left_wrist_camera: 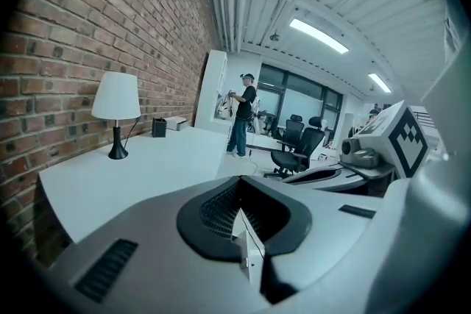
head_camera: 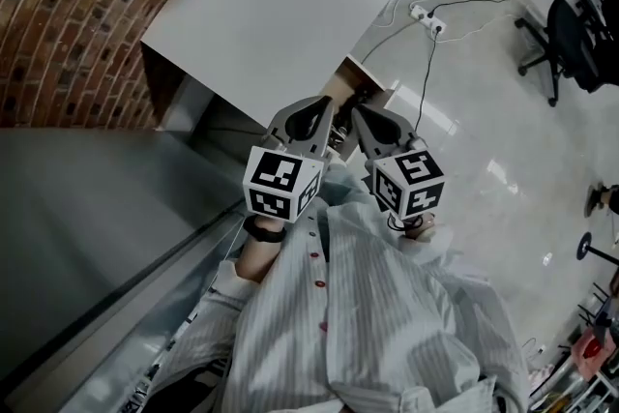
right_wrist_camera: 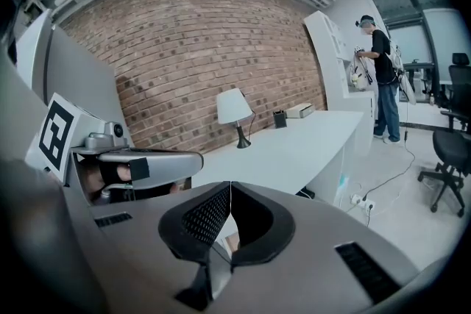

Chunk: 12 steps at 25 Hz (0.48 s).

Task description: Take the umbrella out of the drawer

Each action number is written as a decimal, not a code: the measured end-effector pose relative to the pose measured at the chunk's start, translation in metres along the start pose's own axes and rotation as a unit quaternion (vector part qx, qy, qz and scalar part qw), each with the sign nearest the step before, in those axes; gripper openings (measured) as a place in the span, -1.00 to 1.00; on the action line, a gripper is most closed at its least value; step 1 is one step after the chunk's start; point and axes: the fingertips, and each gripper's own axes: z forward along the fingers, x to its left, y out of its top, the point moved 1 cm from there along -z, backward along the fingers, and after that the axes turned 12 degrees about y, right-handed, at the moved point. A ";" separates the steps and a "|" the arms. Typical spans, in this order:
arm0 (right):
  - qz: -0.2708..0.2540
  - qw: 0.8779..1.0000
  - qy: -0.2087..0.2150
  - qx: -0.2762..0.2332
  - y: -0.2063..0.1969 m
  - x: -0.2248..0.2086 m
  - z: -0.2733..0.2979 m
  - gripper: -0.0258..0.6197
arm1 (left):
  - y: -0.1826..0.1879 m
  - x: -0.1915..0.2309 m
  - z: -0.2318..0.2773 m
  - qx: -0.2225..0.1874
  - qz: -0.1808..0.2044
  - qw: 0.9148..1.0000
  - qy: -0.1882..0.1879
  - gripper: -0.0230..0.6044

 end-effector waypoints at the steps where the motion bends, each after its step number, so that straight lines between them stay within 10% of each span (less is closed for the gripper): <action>1: -0.001 1.000 0.000 0.001 0.003 -0.005 0.003 -0.81 | 0.001 0.001 0.006 0.001 -0.001 1.000 -0.001 -0.90; 12: 0.019 0.999 -0.034 0.001 0.014 -0.039 0.019 -0.81 | -0.001 0.010 0.049 0.034 0.012 0.999 -0.033 -0.90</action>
